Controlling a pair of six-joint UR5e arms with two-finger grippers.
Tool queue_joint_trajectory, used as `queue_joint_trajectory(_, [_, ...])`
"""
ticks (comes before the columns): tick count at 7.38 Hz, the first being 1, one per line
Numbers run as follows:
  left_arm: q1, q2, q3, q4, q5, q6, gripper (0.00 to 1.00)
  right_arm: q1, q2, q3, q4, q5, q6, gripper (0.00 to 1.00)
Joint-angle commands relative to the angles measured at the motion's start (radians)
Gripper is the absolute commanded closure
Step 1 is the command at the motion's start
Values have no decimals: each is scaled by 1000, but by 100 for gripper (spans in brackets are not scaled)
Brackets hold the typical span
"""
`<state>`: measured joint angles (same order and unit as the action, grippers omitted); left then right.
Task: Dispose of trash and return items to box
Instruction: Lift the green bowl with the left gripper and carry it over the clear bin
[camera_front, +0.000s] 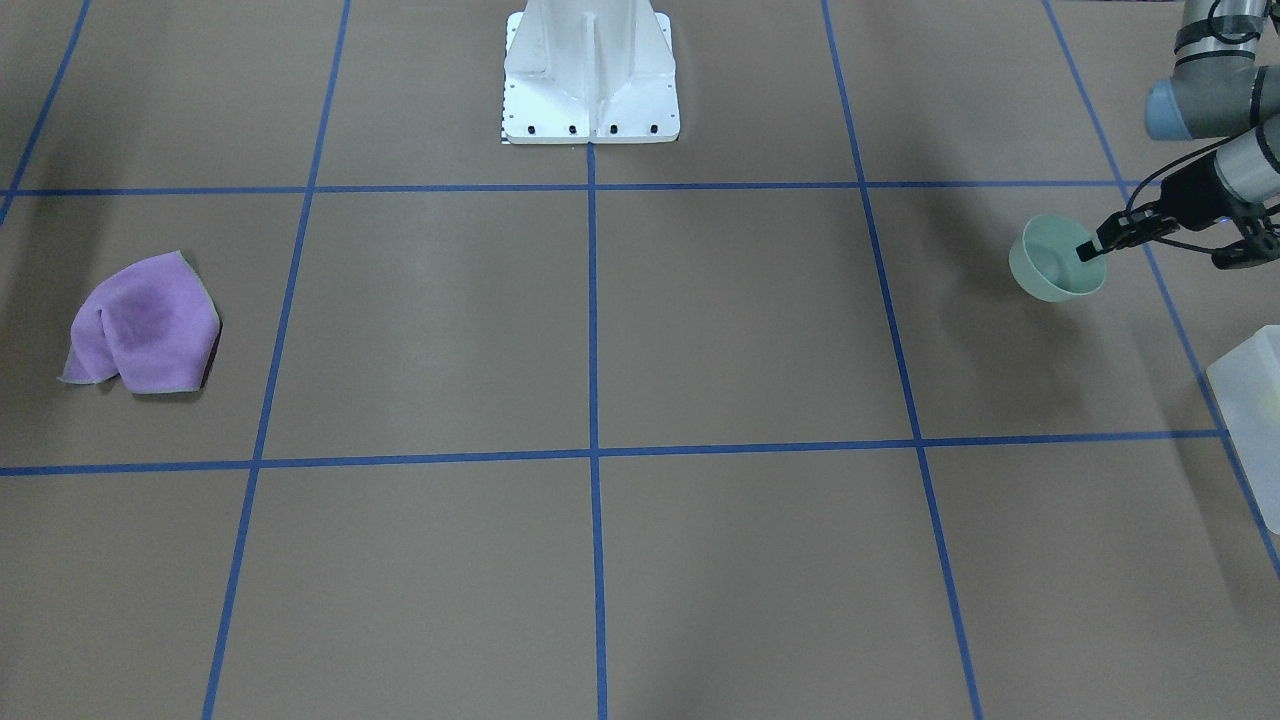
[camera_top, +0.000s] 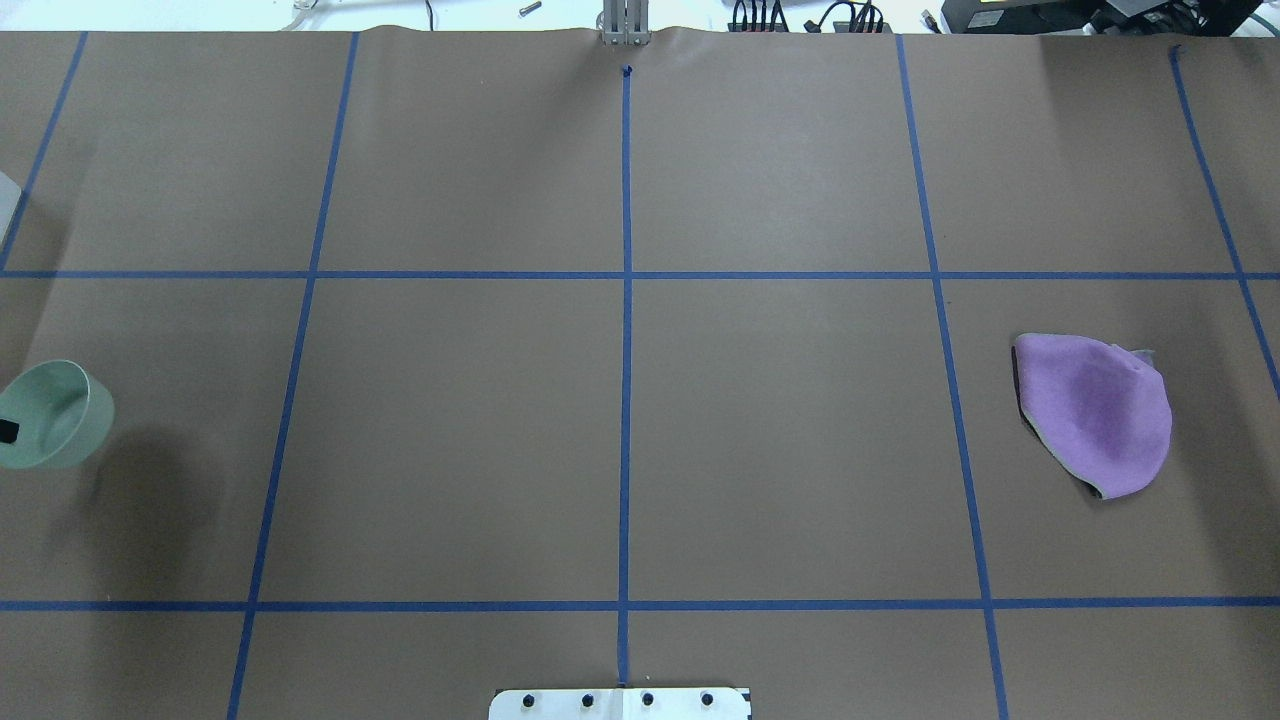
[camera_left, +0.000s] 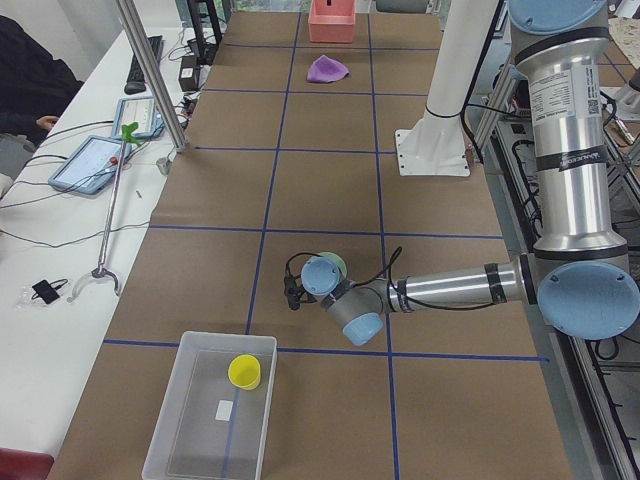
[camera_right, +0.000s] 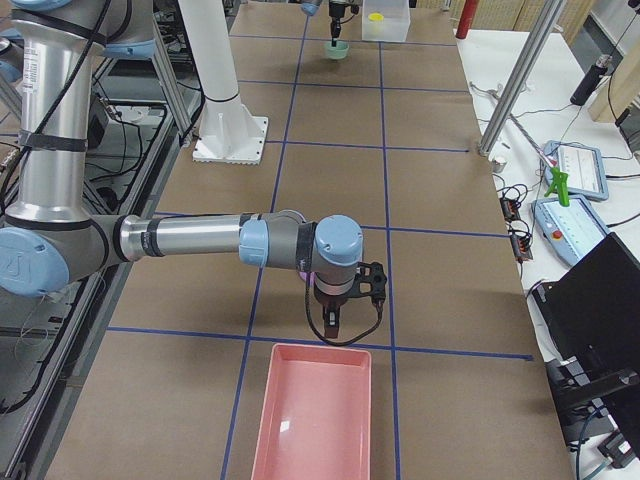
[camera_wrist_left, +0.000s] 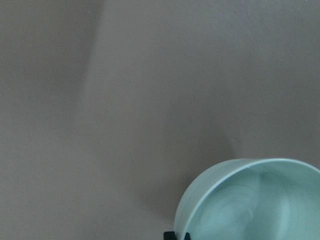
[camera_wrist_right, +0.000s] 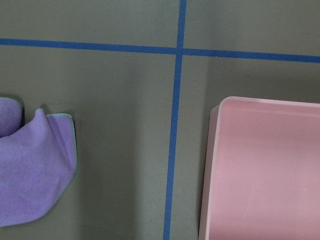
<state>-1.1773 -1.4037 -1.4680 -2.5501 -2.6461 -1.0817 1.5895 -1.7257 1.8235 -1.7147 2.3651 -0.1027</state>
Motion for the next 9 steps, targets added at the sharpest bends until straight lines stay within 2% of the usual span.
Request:
queue_joint_trajectory(1, [-115, -85, -2, 155, -86, 16, 100, 0, 0, 0, 1, 0, 0, 0])
queue_joint_trajectory(2, [-126, -131, 0, 219, -84, 44, 100, 0, 0, 0, 1, -1, 0, 0])
queue_joint_trajectory(3, [-169, -179, -2, 360, -80, 171, 100, 0, 0, 0, 1, -1, -2, 0])
queue_joint_trajectory(4, [-229, -242, 1, 575, -62, 360, 100, 0, 0, 0, 1, -1, -2, 0])
queue_joint_trajectory(5, [-305, -320, 11, 831, 2, 590, 100, 0, 0, 0, 1, 0, 0, 0])
queue_joint_trajectory(6, [-367, -437, 67, 1051, 64, 785, 100, -3, 0, 2, 1, 2, 0, 0])
queue_joint_trajectory(7, [-417, -542, 186, 1139, 96, 909, 100, -2, 0, 3, 1, 2, 0, 0])
queue_joint_trajectory(8, [-447, -601, 283, 1136, 98, 930, 100, -3, 0, 5, 3, 2, 0, 0])
queue_joint_trajectory(9, [-461, -616, 338, 1125, 118, 968, 100, -3, 0, 5, 3, 2, 0, 0])
